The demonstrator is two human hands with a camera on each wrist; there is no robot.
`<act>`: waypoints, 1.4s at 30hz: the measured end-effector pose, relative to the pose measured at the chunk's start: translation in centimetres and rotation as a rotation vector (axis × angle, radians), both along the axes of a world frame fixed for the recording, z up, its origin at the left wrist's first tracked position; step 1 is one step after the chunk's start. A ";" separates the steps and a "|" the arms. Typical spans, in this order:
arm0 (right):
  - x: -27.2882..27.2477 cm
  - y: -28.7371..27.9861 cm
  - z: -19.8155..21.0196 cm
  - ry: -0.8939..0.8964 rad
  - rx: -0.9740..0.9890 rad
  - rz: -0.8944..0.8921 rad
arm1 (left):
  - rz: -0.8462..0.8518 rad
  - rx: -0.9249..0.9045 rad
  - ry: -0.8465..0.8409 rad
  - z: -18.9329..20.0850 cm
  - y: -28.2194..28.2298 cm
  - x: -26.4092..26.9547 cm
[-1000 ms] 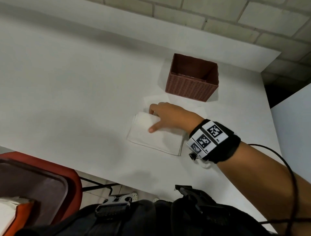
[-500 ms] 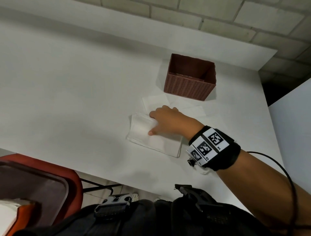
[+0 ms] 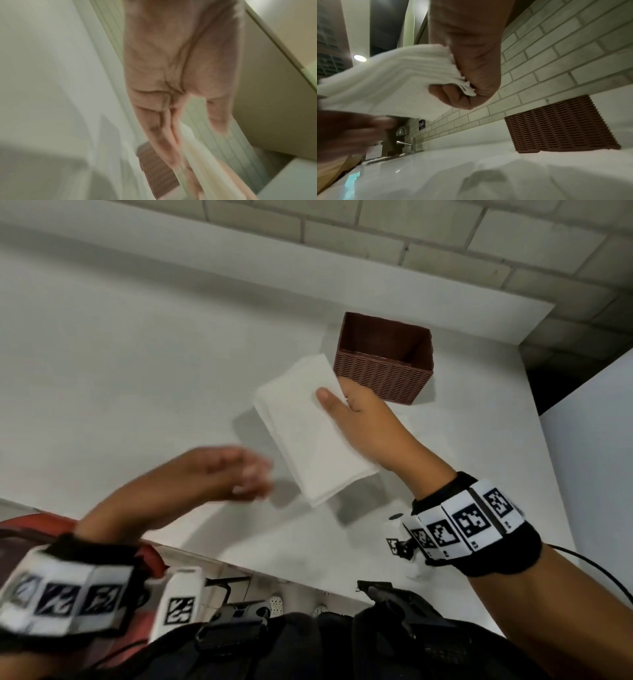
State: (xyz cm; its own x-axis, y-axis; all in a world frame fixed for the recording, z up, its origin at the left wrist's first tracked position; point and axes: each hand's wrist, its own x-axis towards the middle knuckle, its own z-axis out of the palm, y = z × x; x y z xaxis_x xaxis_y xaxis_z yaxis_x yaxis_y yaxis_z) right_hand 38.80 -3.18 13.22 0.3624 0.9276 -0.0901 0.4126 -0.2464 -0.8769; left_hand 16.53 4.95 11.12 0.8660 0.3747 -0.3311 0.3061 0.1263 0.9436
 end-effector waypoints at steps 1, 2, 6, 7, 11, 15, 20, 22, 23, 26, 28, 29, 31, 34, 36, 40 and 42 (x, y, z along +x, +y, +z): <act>-0.3 0.0 -0.1 0.030 0.031 -0.044 | 0.114 -0.056 -0.080 -0.1 0.0 1.8; -0.6 -0.1 -0.1 0.054 0.051 -0.086 | 0.168 -0.118 -0.160 0.2 -0.3 3.8; -1.3 -0.7 -0.2 0.085 0.098 -0.212 | 0.344 -0.488 -0.387 0.8 -1.1 9.2; -1.3 -0.8 -0.3 0.066 0.095 -0.225 | 0.392 -0.564 -0.409 0.7 -1.1 9.9; -1.6 -1.2 -0.6 -0.091 0.004 -0.198 | 0.430 -0.682 -0.439 0.1 -1.2 11.6; -2.0 -1.4 -0.6 -0.163 0.028 -0.225 | 0.487 -0.717 -0.474 -0.2 -1.7 12.5; -1.5 -1.9 -0.3 0.456 0.061 -0.433 | 0.744 -0.755 -0.589 -0.4 -0.4 11.9; -1.9 -2.3 -0.4 0.753 0.009 -0.428 | 0.862 -0.759 -0.694 -0.1 -0.4 11.8; -2.2 -2.5 -0.7 0.834 -0.002 -0.391 | 0.876 -0.734 -0.734 0.0 -0.6 11.7; -2.9 -2.8 -1.5 0.885 0.012 -0.319 | 0.745 -0.599 -0.852 0.1 -0.7 11.1; -3.0 -3.0 -1.6 0.853 -0.003 -0.283 | 0.588 -0.517 -0.880 0.3 -0.5 10.5; -3.1 -3.2 -1.5 0.843 -0.017 -0.264 | 0.528 -0.486 -0.869 0.3 -0.4 10.3; -3.3 -3.3 -1.3 0.843 -0.043 -0.268 | 0.464 -0.473 -0.872 0.3 -0.3 10.0; -3.4 -2.7 -1.5 0.828 -0.048 -0.451 | 0.476 -0.499 -0.885 0.5 -1.0 10.3; -3.7 -2.3 -1.5 0.795 -0.043 -0.550 | 0.504 -0.510 -0.871 0.5 -2.0 10.9; -4.0 -2.1 -1.8 0.803 0.028 -0.645 | 0.510 -0.498 -0.843 0.3 -3.4 12.1; -4.1 -2.4 -1.7 0.863 0.084 -0.642 | 0.543 -0.542 -0.874 0.3 -3.0 12.2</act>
State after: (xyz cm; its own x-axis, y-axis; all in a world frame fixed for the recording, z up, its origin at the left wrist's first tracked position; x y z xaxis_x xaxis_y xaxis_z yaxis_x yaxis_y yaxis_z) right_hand 34.69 -5.58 11.53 0.6279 0.6019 -0.4934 -0.5383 -0.1220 -0.8339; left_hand 28.72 1.98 11.43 0.6473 0.7590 0.0696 -0.6409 0.4926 0.5887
